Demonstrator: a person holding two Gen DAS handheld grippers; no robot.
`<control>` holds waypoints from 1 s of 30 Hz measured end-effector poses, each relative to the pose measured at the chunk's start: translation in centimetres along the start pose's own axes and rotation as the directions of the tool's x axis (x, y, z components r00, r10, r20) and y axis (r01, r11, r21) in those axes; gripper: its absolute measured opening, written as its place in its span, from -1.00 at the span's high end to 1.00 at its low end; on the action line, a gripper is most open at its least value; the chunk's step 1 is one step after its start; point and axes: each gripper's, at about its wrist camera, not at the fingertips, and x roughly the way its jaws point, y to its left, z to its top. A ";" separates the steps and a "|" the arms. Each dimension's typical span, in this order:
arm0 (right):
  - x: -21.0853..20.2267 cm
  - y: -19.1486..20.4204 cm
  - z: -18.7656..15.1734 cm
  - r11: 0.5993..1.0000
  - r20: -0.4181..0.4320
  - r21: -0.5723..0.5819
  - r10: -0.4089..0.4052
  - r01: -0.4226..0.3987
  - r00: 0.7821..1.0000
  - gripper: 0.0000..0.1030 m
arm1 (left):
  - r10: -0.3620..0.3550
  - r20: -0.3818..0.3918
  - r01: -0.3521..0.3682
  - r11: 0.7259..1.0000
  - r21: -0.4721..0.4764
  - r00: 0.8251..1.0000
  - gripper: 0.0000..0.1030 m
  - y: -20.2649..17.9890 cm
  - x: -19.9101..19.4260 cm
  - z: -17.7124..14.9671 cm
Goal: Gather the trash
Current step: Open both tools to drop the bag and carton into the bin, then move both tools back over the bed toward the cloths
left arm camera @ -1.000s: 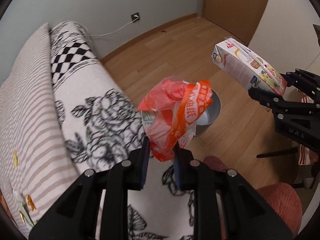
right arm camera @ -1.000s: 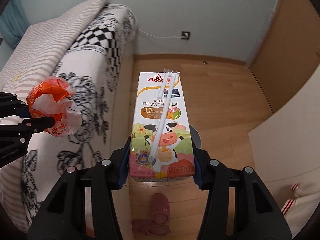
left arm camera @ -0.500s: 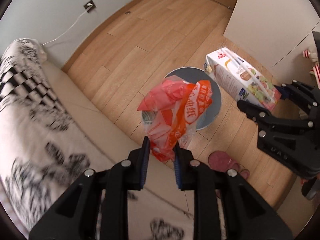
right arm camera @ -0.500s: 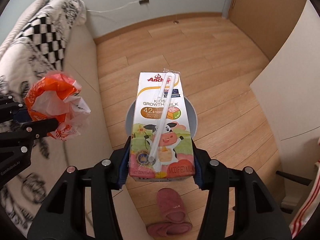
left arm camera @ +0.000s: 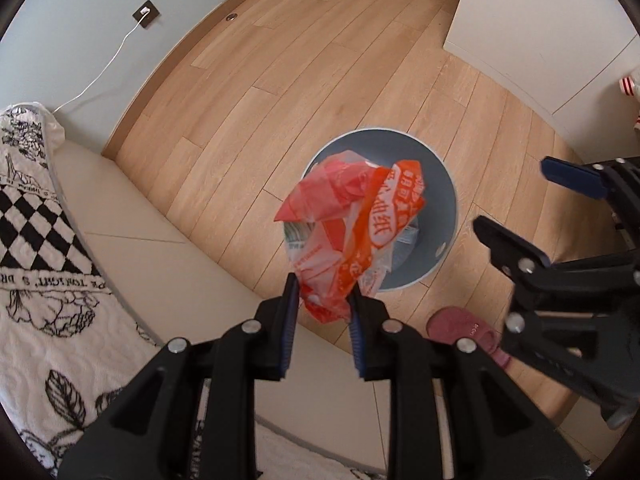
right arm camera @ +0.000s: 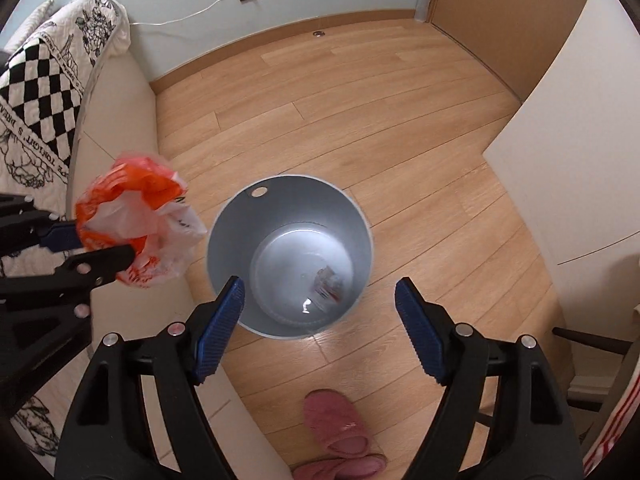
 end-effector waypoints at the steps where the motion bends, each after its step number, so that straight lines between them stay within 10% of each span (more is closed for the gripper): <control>1: -0.1 -0.2 0.1 1.000 0.001 -0.003 -0.009 0.009 1.000 -0.45 | 0.002 0.003 -0.003 1.000 0.007 1.000 0.47 0.0 0.1 0.1; 8: -1.1 -1.1 0.1 0.999 0.012 0.024 -0.034 0.034 0.999 -0.45 | 0.009 0.062 -0.011 0.999 0.039 0.998 -0.22 -0.6 -0.7 0.1; 20: -5.9 0.3 -0.1 0.999 0.032 -0.025 -0.039 0.040 0.999 -0.45 | 0.013 0.097 -0.016 1.000 0.025 0.995 -0.28 0.0 -4.0 -1.2; 30: -14.4 6.2 0.6 0.985 0.107 -0.170 0.047 -0.028 0.993 -0.45 | 0.102 0.129 -0.082 0.985 -0.150 0.986 -0.28 6.2 -13.5 -9.6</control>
